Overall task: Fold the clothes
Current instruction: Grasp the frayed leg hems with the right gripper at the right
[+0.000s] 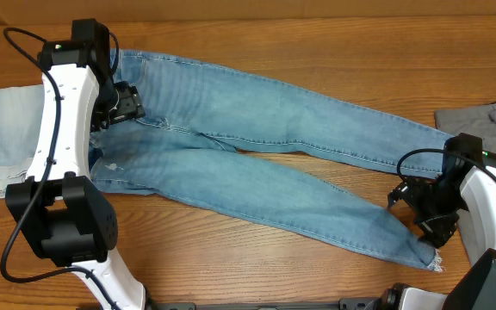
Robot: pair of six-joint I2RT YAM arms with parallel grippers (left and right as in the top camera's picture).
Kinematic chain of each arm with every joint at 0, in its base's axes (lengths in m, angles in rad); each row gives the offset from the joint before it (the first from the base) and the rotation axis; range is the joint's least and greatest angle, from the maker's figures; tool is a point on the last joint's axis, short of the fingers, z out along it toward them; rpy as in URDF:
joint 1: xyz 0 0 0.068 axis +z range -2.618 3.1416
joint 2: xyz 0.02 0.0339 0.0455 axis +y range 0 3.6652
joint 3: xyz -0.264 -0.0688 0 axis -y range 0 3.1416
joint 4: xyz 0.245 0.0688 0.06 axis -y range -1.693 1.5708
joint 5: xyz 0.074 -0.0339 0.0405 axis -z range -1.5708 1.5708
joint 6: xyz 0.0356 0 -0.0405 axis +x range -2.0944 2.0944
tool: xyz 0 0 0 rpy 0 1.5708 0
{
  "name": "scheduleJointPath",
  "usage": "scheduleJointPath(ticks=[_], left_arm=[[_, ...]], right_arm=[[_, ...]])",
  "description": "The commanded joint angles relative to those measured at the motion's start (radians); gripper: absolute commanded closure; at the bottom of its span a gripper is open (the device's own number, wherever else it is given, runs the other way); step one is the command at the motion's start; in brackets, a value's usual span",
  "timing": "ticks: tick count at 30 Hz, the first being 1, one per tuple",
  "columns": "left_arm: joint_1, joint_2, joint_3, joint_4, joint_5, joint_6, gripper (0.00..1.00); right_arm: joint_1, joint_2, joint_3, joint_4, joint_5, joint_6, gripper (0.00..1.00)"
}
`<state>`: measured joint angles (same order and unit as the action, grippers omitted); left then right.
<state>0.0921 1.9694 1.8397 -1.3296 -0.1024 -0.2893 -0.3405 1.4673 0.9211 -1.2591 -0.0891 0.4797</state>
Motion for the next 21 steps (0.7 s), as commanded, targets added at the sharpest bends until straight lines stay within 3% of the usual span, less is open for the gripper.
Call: scheduleJointPath(ticks=[1, 2, 3, 4, 14, 17, 21], left_arm=[[0.003, -0.019, -0.005, 0.005, -0.009, -0.003, 0.11], [0.003, -0.019, -0.005, 0.007, -0.009, -0.003, 0.00], [0.003, -0.019, -0.005, 0.007, -0.009, -0.003, 0.00], [0.003, -0.019, -0.005, 0.007, -0.009, -0.003, 0.00], [0.003, -0.019, -0.005, 0.007, -0.009, -0.003, 0.00], [0.003, -0.019, -0.005, 0.007, -0.009, -0.003, 0.00], [0.003, -0.019, -0.005, 0.007, -0.009, -0.003, 0.00]], right_arm=[[-0.004, -0.014, 0.010, -0.029, -0.083, 0.049, 0.07], [-0.004, -0.014, 0.010, -0.032, -0.085, 0.049, 0.21], [-0.004, -0.014, 0.009, -0.029, -0.085, 0.049, 0.53], [-0.004, -0.014, 0.008, -0.024, -0.088, 0.051, 0.96], [-0.004, -0.014, -0.143, 0.258, -0.084, 0.259, 0.96], [-0.004, -0.005, -0.172, 0.388, -0.065, 0.258, 0.96], [-0.004, 0.074, -0.176, 0.400, 0.044, 0.253, 0.96]])
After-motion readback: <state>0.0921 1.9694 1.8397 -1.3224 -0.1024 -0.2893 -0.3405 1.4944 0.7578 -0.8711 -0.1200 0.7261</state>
